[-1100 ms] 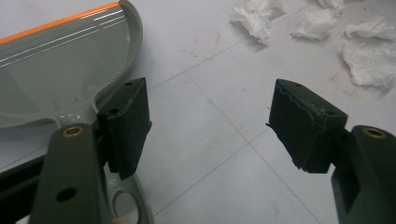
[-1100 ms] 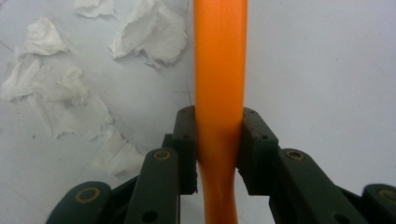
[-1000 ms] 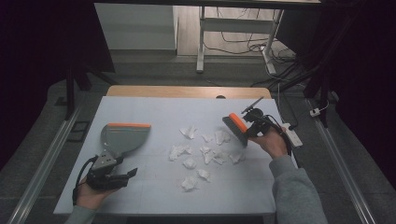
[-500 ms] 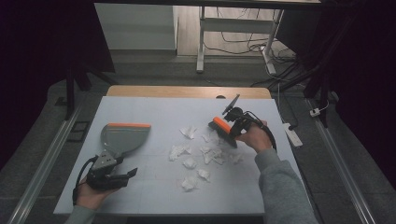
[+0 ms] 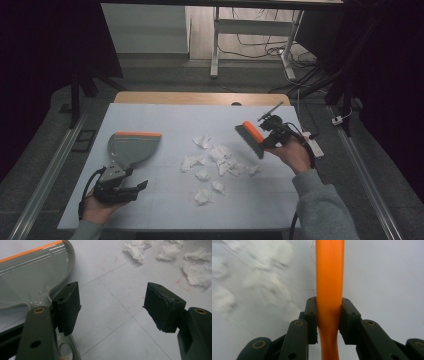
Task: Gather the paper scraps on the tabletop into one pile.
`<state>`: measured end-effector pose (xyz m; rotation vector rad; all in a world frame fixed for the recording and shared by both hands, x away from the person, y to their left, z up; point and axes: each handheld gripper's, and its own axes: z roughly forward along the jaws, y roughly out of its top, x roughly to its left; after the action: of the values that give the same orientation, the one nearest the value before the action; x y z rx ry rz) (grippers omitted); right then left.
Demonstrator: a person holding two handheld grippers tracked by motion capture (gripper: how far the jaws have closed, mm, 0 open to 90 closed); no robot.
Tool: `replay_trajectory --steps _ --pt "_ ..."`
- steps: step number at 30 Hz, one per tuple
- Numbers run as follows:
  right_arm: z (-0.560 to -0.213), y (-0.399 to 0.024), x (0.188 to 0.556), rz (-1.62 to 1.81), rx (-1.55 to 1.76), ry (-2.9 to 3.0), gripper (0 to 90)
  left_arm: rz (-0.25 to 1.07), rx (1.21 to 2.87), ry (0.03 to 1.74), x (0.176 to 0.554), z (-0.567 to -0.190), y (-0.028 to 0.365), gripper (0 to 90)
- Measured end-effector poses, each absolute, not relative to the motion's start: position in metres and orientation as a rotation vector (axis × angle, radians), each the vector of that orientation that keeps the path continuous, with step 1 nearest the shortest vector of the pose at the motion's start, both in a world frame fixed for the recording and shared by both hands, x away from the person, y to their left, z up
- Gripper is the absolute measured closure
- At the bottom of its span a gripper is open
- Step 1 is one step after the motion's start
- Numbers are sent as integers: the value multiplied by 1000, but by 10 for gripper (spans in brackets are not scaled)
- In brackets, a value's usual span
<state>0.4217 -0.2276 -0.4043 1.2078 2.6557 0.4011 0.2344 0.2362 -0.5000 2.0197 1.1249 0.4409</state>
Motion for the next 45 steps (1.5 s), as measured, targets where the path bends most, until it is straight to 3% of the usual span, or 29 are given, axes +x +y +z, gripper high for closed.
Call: replay_trajectory --steps 8,23,33,45 --pt "-432 -254 404 256 1347 2672 709 440 2023 1113 235 -500 235 300" --pt "-443 -174 400 414 1224 2847 709 438 2028 1110 236 -500 233 299" --pt "-415 -192 403 654 1270 2747 708 438 2029 1110 236 -501 233 300" --pt "-414 -192 426 651 1146 2674 708 436 2036 1114 238 -503 233 300"
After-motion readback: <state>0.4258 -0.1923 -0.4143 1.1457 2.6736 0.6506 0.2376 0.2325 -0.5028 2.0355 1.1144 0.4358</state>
